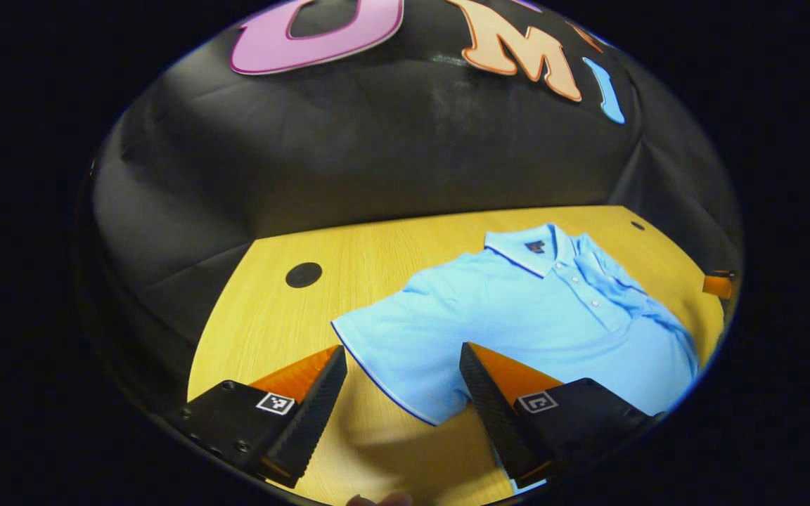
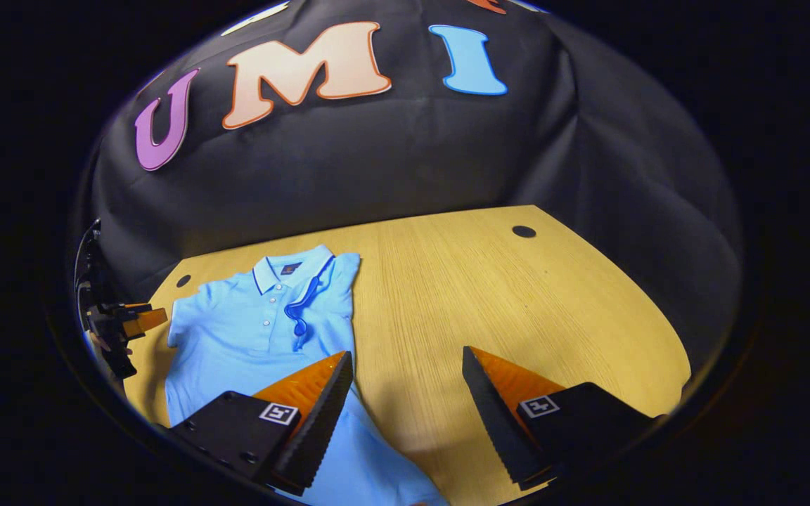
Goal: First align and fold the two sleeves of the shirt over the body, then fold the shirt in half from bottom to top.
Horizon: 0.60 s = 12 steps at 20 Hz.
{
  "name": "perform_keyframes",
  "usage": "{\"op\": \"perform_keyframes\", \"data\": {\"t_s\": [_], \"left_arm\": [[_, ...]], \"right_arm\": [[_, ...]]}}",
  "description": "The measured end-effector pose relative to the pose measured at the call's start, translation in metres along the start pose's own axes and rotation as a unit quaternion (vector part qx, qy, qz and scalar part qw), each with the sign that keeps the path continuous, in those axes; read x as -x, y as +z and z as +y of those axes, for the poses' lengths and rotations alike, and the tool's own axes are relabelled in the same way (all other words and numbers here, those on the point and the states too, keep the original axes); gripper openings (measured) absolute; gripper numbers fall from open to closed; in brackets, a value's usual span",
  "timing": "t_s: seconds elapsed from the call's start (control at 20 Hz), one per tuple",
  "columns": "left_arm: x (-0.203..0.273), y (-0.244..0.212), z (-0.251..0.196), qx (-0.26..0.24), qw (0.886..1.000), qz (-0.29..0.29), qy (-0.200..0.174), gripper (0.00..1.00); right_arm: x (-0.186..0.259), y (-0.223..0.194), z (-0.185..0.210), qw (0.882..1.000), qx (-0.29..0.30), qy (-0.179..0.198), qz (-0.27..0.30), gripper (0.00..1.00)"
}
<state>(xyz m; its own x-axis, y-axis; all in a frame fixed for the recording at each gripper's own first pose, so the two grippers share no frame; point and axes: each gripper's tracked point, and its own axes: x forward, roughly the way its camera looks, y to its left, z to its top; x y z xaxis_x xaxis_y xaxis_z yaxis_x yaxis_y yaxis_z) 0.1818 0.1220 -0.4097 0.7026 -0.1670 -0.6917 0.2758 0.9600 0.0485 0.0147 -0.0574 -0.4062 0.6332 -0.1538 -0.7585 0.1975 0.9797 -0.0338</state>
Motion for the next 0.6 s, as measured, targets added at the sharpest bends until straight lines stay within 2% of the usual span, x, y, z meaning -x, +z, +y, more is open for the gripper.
{"op": "perform_keyframes", "data": {"t_s": [0.1, 0.15, 0.2, 0.3, 0.35, 0.4, 0.45, 0.5, 0.6], "left_arm": [[-0.009, -0.007, -0.010, -0.001, 1.000, 0.008, -0.023, 0.99], [-0.013, -0.009, -0.011, 0.000, 1.000, 0.012, -0.029, 0.99], [-0.018, -0.013, -0.011, -0.001, 0.999, 0.018, -0.030, 0.98], [-0.021, -0.023, -0.014, 0.000, 0.999, 0.035, -0.031, 0.97], [-0.025, -0.015, -0.015, -0.003, 0.999, 0.014, -0.036, 0.97], [-0.024, -0.020, -0.017, -0.003, 0.999, 0.023, -0.037, 0.99], [-0.025, -0.018, -0.019, -0.002, 0.999, 0.012, -0.040, 0.96], [-0.029, -0.016, -0.022, 0.000, 0.999, 0.007, -0.043, 0.86], [-0.029, -0.010, -0.032, 0.018, 0.999, -0.013, -0.047, 0.43]], "right_arm": [[0.002, -0.006, -0.003, 1.000, 0.007, -0.008, 0.006, 0.98], [0.002, -0.008, -0.002, 1.000, 0.009, -0.010, 0.008, 0.94], [0.002, -0.007, 0.000, 1.000, 0.008, -0.010, 0.009, 0.98], [0.000, -0.006, 0.004, 1.000, 0.002, -0.008, 0.009, 0.98], [-0.001, -0.007, 0.006, 1.000, -0.002, -0.007, 0.010, 0.98], [-0.001, -0.008, 0.007, 1.000, -0.005, -0.007, 0.011, 0.93], [-0.002, -0.009, 0.007, 1.000, -0.004, -0.007, 0.012, 0.98], [-0.003, -0.010, 0.007, 1.000, -0.003, -0.007, 0.013, 0.98], [-0.004, -0.013, 0.007, 1.000, -0.001, -0.007, 0.017, 0.98]]}}
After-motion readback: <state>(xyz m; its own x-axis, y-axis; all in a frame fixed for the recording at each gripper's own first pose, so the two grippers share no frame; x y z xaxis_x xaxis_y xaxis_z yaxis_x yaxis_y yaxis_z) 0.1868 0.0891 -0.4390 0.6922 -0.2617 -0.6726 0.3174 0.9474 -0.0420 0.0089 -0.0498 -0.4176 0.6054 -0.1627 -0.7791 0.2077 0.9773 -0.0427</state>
